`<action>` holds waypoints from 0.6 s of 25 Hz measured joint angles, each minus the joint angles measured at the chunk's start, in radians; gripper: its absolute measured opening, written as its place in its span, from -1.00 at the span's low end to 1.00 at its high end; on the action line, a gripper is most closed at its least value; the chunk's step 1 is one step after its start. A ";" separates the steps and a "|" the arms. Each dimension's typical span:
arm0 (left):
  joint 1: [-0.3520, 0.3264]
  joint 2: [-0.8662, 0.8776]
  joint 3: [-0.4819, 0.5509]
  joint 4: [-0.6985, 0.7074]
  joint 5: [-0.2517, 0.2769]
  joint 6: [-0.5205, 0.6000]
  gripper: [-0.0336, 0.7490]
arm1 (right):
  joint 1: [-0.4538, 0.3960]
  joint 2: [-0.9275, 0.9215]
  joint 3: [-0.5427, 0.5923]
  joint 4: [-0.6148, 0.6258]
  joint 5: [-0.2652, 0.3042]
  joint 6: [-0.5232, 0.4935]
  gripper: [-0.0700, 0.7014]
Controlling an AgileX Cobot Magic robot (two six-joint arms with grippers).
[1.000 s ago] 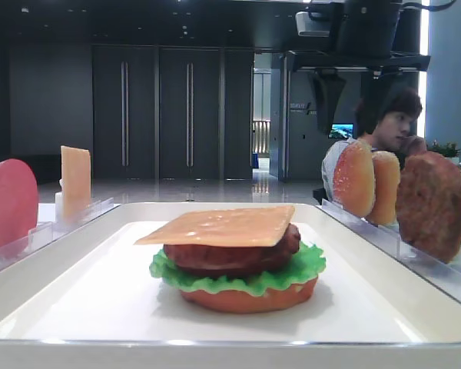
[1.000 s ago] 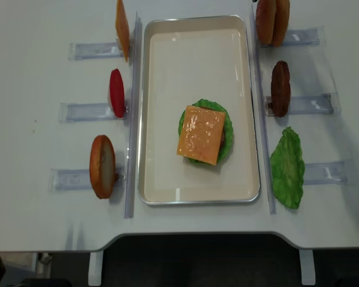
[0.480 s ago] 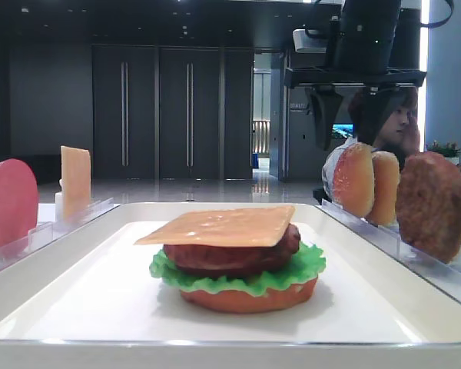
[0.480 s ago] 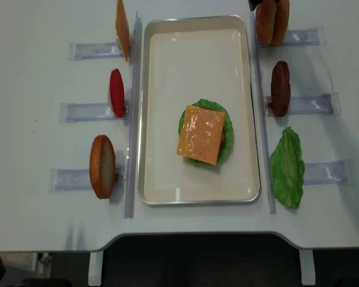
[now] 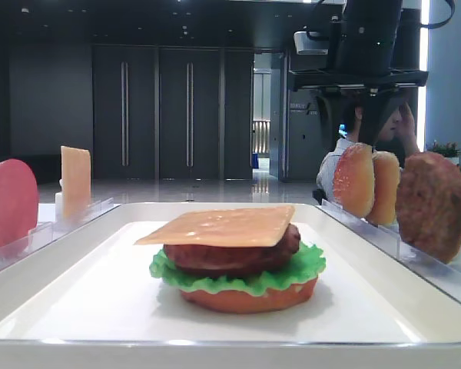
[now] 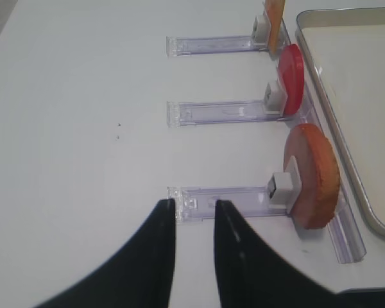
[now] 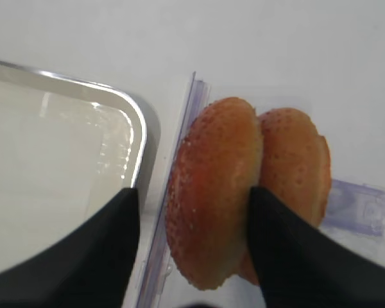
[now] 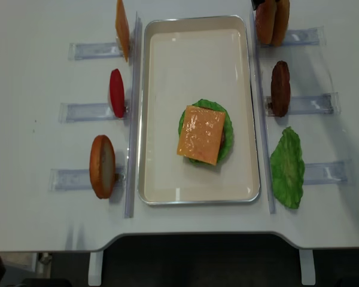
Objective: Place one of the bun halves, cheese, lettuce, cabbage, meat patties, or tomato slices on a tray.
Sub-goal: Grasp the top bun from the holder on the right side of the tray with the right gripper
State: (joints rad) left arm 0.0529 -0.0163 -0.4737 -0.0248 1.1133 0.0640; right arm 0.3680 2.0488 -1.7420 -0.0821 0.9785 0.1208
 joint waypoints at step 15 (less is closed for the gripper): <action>0.000 0.000 0.000 -0.001 0.000 0.000 -0.51 | -0.019 0.007 0.000 -0.037 0.103 0.051 0.11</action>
State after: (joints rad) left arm 0.0529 -0.0163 -0.4737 -0.0257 1.1133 0.0640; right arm 0.3493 2.0559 -1.7420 -0.1192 1.0811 0.1722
